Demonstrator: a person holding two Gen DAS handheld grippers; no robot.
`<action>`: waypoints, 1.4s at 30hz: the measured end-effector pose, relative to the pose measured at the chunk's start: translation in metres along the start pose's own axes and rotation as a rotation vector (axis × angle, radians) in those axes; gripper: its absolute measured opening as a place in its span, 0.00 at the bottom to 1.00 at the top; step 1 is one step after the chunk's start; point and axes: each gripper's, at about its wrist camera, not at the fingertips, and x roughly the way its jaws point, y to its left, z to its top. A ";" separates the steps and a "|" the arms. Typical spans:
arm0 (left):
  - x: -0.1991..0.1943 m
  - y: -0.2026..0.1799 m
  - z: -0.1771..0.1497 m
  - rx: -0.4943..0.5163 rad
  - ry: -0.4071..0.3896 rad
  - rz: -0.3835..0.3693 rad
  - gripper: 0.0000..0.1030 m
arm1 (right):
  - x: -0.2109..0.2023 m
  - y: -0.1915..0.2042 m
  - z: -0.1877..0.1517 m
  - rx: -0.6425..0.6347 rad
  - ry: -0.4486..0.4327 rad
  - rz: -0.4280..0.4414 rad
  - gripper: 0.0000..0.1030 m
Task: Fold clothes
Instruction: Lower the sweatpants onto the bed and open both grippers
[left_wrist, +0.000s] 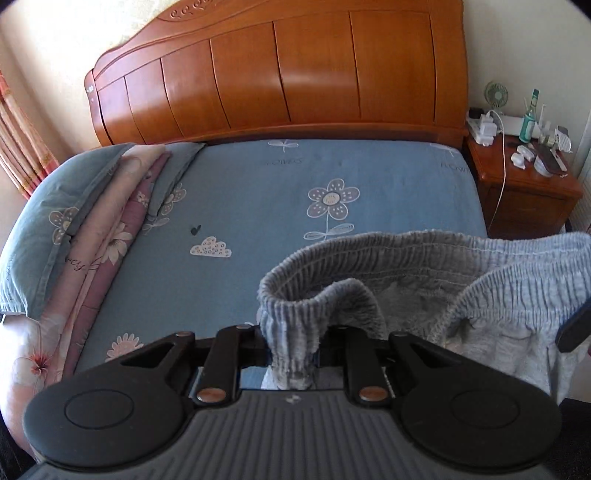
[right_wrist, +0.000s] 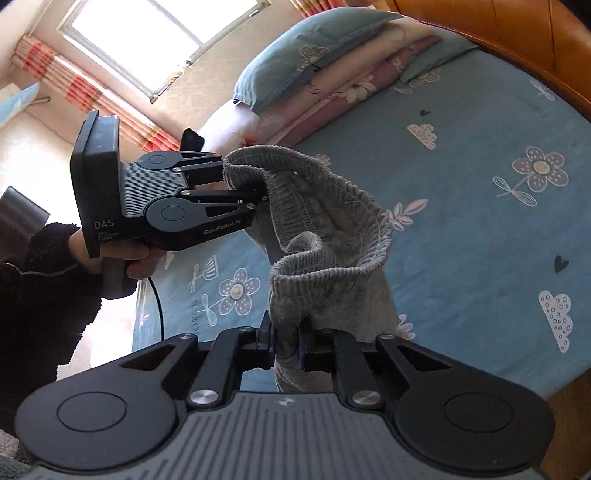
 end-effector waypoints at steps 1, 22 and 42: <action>0.016 -0.004 0.004 0.006 0.023 -0.009 0.16 | 0.009 -0.018 -0.002 0.031 0.016 -0.011 0.13; 0.302 -0.107 0.121 0.229 0.185 -0.090 0.16 | 0.078 -0.316 -0.022 0.404 0.005 -0.187 0.13; 0.291 -0.089 0.072 -0.009 0.157 -0.045 0.53 | 0.097 -0.418 -0.017 0.433 0.022 -0.438 0.32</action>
